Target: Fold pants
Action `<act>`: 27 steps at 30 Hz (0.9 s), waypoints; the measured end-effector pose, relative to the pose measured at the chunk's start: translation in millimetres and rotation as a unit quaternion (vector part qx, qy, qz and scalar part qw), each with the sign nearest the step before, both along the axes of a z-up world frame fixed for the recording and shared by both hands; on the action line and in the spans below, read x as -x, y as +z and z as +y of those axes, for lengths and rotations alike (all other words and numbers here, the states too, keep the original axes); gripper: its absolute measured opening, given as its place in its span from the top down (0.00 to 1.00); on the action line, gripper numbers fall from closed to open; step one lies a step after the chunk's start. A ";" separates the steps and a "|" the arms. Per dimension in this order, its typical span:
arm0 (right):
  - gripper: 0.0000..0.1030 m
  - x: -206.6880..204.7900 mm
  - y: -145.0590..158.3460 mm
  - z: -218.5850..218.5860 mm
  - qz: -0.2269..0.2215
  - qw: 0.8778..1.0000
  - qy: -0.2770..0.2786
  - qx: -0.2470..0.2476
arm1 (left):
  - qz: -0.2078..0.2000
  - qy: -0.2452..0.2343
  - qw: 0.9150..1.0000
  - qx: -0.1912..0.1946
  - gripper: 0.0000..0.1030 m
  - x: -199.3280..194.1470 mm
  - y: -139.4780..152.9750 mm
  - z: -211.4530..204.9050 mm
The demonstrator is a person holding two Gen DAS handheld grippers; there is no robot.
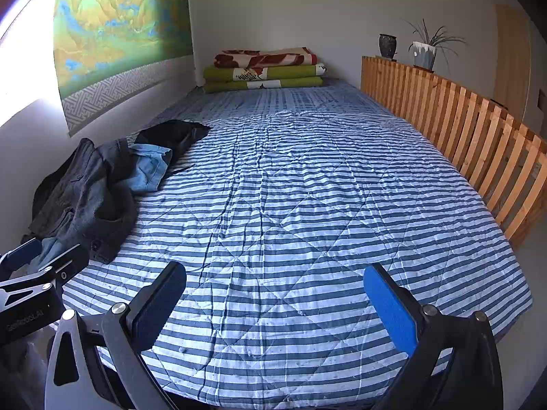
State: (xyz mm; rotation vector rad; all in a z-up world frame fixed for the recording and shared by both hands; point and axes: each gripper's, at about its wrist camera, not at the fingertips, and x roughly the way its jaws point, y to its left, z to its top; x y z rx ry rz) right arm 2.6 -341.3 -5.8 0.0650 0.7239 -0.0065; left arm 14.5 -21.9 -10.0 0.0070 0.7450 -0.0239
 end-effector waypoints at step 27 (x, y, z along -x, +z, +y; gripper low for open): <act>0.01 -2.2 -5.2 4.1 0.008 1.000 0.007 -0.001 | 0.004 0.001 1.000 0.003 0.00 -3.2 -0.3 5.3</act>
